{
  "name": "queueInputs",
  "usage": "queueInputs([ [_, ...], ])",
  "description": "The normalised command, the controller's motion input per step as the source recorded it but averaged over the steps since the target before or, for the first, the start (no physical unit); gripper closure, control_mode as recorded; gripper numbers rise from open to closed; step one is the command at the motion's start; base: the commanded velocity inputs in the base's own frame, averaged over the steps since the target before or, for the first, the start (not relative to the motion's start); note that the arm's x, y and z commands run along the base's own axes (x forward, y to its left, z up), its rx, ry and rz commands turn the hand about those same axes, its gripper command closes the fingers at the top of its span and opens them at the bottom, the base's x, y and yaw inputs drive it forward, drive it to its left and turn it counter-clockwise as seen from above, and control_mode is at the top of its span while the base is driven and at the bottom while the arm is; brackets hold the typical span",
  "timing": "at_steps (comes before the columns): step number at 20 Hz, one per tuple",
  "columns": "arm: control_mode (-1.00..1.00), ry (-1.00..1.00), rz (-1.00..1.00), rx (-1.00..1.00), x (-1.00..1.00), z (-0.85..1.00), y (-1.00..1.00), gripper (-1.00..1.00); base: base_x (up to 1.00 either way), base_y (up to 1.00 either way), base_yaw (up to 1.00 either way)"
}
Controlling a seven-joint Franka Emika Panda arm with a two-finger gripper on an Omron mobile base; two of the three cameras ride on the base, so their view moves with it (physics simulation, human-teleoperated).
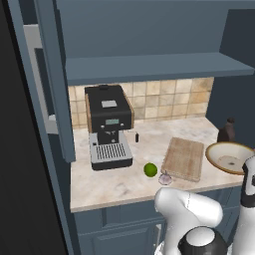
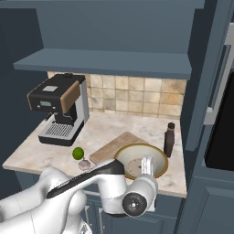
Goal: Open the cabinet. Place the bowl and condiment on the counter. Then place the lime and garlic on the cutting board.
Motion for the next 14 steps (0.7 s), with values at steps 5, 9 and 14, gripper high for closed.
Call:
queueInputs([
  [5, -1.0, 0.0, 0.0, 0.0, 0.15, -0.1, -0.11, 1.0, 0.0, 0.0, 0.0],
  [9, -1.0, 0.0, 0.0, 0.0, 0.09, -0.08, -0.07, 1.0, 0.0, 0.0, 0.0],
  [14, -1.0, 0.0, 0.0, 0.0, 0.06, -0.09, -0.05, 1.0, 0.0, 0.0, 0.0],
])
